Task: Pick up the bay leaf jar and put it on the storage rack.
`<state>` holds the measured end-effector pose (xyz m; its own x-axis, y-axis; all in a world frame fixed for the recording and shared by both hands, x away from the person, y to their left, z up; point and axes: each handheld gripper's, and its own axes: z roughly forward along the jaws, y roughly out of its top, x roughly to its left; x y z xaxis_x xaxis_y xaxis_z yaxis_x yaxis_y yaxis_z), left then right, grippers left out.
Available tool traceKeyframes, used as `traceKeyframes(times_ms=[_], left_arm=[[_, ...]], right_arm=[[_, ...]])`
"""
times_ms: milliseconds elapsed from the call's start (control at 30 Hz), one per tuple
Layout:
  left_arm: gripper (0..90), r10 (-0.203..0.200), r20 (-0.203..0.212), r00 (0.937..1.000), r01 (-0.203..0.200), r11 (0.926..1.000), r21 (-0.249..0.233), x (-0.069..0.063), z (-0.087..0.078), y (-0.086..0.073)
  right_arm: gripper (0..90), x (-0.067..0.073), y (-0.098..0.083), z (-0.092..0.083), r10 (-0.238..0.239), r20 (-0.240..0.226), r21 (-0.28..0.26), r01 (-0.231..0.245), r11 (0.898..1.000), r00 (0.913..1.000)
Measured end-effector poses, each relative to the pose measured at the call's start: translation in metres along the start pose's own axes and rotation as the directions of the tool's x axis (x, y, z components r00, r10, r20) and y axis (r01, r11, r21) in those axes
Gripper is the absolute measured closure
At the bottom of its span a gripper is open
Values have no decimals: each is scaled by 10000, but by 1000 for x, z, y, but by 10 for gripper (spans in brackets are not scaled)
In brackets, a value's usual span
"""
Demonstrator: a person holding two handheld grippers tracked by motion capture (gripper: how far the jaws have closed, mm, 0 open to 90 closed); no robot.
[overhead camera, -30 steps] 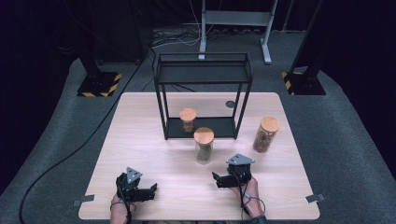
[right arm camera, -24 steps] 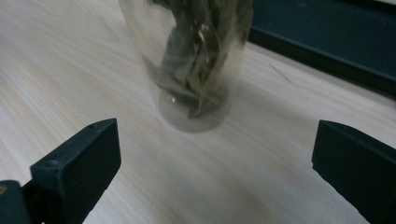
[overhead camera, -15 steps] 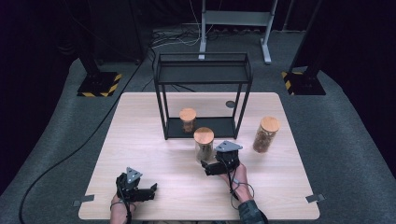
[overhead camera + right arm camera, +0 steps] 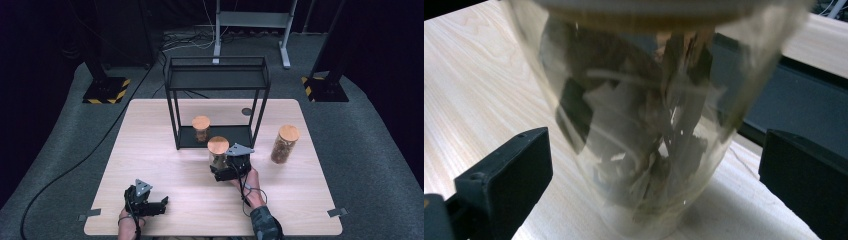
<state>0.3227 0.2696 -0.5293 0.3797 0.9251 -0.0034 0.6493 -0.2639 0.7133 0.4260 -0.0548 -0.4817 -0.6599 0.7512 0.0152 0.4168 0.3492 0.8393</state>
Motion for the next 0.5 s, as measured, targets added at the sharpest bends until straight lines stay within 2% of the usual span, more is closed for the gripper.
traceKeyframes(times_ms=[500], left_arm=[[20,11,10,10000,-11,10000,-12,0,0,0]], right_arm=[[1,3,9,5,-168,-10,-552,167,9983,9999]])
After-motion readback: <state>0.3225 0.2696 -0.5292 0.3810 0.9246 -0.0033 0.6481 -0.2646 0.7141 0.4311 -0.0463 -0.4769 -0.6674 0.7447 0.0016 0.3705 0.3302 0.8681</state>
